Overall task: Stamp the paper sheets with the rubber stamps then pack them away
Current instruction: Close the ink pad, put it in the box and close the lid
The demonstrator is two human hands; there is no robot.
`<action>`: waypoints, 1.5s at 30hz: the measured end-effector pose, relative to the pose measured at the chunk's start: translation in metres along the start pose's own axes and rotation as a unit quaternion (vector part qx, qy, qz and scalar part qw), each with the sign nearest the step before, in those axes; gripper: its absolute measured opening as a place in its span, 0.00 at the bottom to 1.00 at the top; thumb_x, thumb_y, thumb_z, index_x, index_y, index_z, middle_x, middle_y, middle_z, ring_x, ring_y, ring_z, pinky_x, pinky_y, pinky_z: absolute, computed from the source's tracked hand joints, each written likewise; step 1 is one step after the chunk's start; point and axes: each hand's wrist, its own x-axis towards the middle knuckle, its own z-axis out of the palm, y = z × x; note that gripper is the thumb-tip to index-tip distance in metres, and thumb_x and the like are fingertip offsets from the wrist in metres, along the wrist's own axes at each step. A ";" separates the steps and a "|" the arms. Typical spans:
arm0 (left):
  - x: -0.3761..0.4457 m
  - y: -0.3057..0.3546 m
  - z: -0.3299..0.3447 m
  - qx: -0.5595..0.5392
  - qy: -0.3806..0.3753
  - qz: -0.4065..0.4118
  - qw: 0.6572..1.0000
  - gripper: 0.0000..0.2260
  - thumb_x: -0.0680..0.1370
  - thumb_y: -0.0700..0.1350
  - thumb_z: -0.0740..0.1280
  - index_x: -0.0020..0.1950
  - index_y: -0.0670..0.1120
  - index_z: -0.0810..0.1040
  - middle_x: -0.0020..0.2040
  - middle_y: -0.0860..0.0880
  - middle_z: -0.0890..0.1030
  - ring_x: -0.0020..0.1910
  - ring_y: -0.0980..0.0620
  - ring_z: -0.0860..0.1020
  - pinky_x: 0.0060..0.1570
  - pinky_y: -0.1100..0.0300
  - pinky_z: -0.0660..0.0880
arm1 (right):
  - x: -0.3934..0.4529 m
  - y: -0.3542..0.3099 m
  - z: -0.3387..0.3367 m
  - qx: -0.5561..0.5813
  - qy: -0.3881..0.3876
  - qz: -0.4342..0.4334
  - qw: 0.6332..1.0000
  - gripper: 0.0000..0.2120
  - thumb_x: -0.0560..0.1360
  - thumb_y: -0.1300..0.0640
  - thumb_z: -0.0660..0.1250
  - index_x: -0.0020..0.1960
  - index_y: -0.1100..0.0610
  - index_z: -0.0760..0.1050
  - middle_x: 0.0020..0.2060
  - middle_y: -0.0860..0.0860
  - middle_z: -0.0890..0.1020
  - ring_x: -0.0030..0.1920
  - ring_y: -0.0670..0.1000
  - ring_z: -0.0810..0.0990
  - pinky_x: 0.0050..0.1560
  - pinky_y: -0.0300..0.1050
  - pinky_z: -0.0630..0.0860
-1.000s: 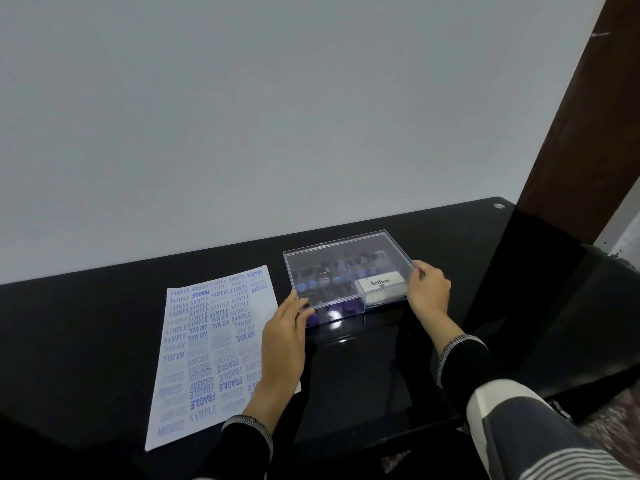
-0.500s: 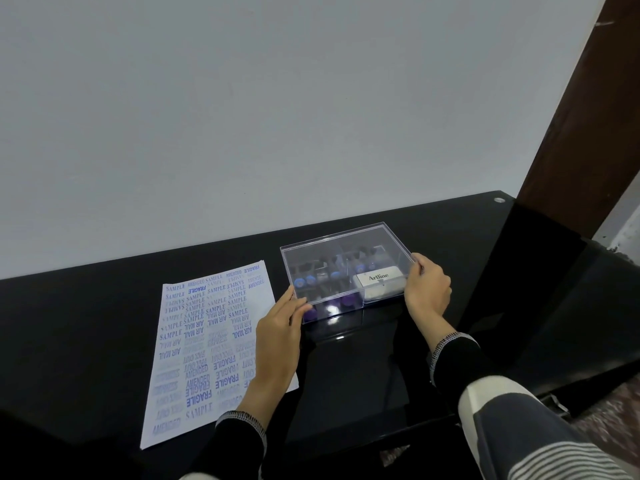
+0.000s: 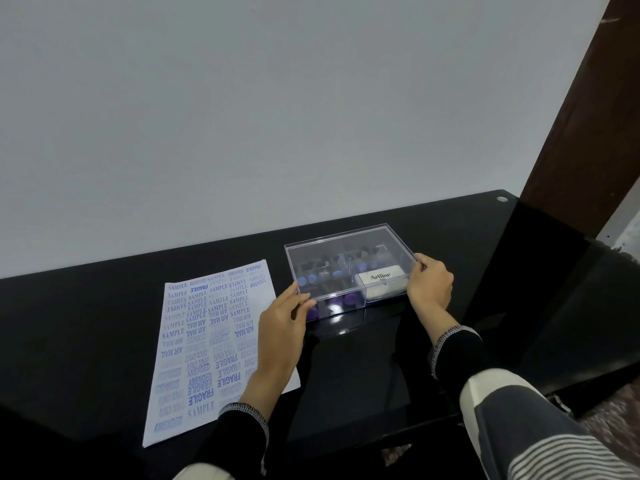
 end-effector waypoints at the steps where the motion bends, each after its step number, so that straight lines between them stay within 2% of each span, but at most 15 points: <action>1: 0.000 -0.003 -0.001 0.012 -0.006 0.010 1.000 0.09 0.78 0.42 0.68 0.57 0.44 0.82 0.64 0.50 0.78 0.63 0.56 0.76 0.61 0.75 0.66 | -0.001 0.000 0.000 0.005 0.000 0.003 1.000 0.14 0.80 0.62 0.55 0.56 0.56 0.79 0.53 0.58 0.81 0.42 0.54 0.76 0.41 0.49 0.77; 5: -0.002 -0.010 -0.009 0.040 -0.041 0.042 0.997 0.11 0.80 0.46 0.64 0.62 0.49 0.80 0.67 0.57 0.74 0.65 0.61 0.71 0.64 0.71 0.65 | -0.004 0.005 -0.001 0.022 -0.034 -0.015 0.999 0.16 0.82 0.57 0.53 0.66 0.59 0.72 0.60 0.59 0.78 0.58 0.59 0.76 0.55 0.50 0.73; 7: -0.005 -0.011 -0.016 0.070 -0.059 0.045 0.995 0.15 0.82 0.50 0.61 0.68 0.52 0.75 0.69 0.60 0.69 0.67 0.65 0.66 0.63 0.72 0.63 | -0.010 0.012 0.002 0.020 -0.064 -0.040 0.997 0.20 0.82 0.54 0.52 0.72 0.59 0.64 0.68 0.58 0.70 0.68 0.58 0.69 0.64 0.49 0.67; 9: -0.011 -0.017 -0.024 0.107 -0.033 0.021 0.993 0.16 0.82 0.50 0.60 0.69 0.53 0.71 0.70 0.57 0.68 0.69 0.60 0.66 0.66 0.62 0.66 | -0.023 0.018 0.007 -0.008 -0.064 -0.076 0.995 0.22 0.82 0.54 0.53 0.74 0.59 0.59 0.74 0.58 0.61 0.73 0.57 0.59 0.70 0.51 0.61; 13: -0.020 -0.035 -0.052 0.260 0.058 -0.083 0.960 0.09 0.80 0.44 0.62 0.59 0.49 0.77 0.66 0.48 0.72 0.66 0.45 0.70 0.70 0.42 0.59 | -0.066 0.025 0.019 -0.073 -0.025 -0.182 0.980 0.21 0.79 0.58 0.60 0.72 0.57 0.65 0.75 0.61 0.54 0.75 0.59 0.53 0.73 0.56 0.58; 16: -0.023 -0.043 -0.078 0.287 0.039 -0.198 0.936 0.13 0.79 0.39 0.60 0.62 0.47 0.76 0.69 0.45 0.68 0.64 0.42 0.70 0.65 0.45 0.64 | -0.094 0.021 0.031 -0.109 -0.035 -0.250 0.962 0.19 0.78 0.58 0.63 0.69 0.54 0.70 0.75 0.60 0.57 0.75 0.59 0.55 0.72 0.56 0.58; 20: -0.019 -0.045 -0.100 0.285 -0.022 -0.248 0.926 0.20 0.78 0.35 0.58 0.68 0.48 0.74 0.69 0.45 0.70 0.65 0.42 0.69 0.64 0.48 0.63 | -0.116 0.008 0.041 -0.088 -0.110 -0.239 0.961 0.19 0.80 0.57 0.61 0.71 0.50 0.67 0.76 0.56 0.55 0.76 0.56 0.52 0.74 0.55 0.57; 22: -0.016 -0.046 -0.110 0.313 -0.037 -0.278 0.907 0.20 0.78 0.40 0.61 0.70 0.51 0.70 0.71 0.46 0.67 0.69 0.42 0.64 0.67 0.44 0.59 | -0.119 0.005 0.042 -0.074 -0.120 -0.224 0.964 0.20 0.80 0.57 0.60 0.71 0.50 0.66 0.76 0.56 0.54 0.75 0.56 0.53 0.73 0.55 0.58; 24: -0.016 -0.049 -0.121 0.346 -0.045 -0.316 0.882 0.23 0.78 0.53 0.64 0.72 0.52 0.66 0.74 0.44 0.62 0.73 0.40 0.58 0.69 0.40 0.55 | -0.120 0.005 0.041 -0.073 -0.125 -0.217 0.965 0.21 0.79 0.58 0.61 0.71 0.50 0.65 0.76 0.55 0.53 0.75 0.57 0.55 0.73 0.56 0.60; 27: -0.021 -0.053 -0.129 0.352 -0.042 -0.364 0.861 0.33 0.75 0.65 0.63 0.74 0.48 0.62 0.72 0.40 0.62 0.70 0.39 0.61 0.67 0.43 0.59 | -0.121 0.007 0.040 -0.057 -0.145 -0.214 0.964 0.24 0.79 0.59 0.62 0.73 0.49 0.63 0.77 0.54 0.49 0.73 0.58 0.60 0.70 0.57 0.64; 29: -0.024 -0.054 -0.129 0.358 -0.031 -0.366 0.858 0.36 0.74 0.67 0.62 0.74 0.46 0.61 0.70 0.39 0.64 0.68 0.39 0.63 0.66 0.44 0.60 | -0.124 0.008 0.040 -0.044 -0.162 -0.210 0.963 0.25 0.79 0.59 0.61 0.74 0.48 0.61 0.77 0.50 0.45 0.66 0.56 0.70 0.63 0.54 0.72; 32: -0.023 -0.051 -0.127 0.332 -0.019 -0.368 0.869 0.34 0.75 0.65 0.62 0.72 0.44 0.63 0.69 0.38 0.65 0.67 0.39 0.64 0.65 0.46 0.61 | -0.126 0.007 0.037 -0.043 -0.188 -0.196 0.961 0.26 0.79 0.60 0.60 0.75 0.48 0.58 0.77 0.46 0.41 0.49 0.52 0.77 0.43 0.44 0.75; 38: -0.009 -0.041 -0.127 0.256 -0.028 -0.405 0.877 0.24 0.78 0.49 0.63 0.70 0.41 0.62 0.69 0.37 0.64 0.66 0.37 0.64 0.64 0.44 0.64 | -0.126 0.008 0.036 -0.056 -0.209 -0.190 0.958 0.28 0.79 0.59 0.61 0.75 0.46 0.56 0.77 0.45 0.40 0.38 0.52 0.78 0.31 0.37 0.68; 42: -0.002 -0.046 -0.129 0.196 0.005 -0.421 0.886 0.23 0.78 0.40 0.64 0.70 0.36 0.60 0.68 0.36 0.66 0.65 0.36 0.66 0.59 0.45 0.71 | -0.126 0.008 0.035 -0.055 -0.204 -0.191 0.958 0.28 0.79 0.60 0.61 0.75 0.46 0.56 0.77 0.45 0.40 0.42 0.53 0.79 0.34 0.38 0.68; 45: -0.001 -0.055 -0.128 0.171 0.010 -0.421 0.891 0.12 0.79 0.40 0.63 0.61 0.38 0.69 0.60 0.40 0.73 0.62 0.38 0.69 0.52 0.48 0.72 | -0.127 0.008 0.036 -0.052 -0.189 -0.205 0.959 0.28 0.79 0.60 0.61 0.76 0.46 0.56 0.76 0.45 0.40 0.64 0.54 0.72 0.43 0.38 0.71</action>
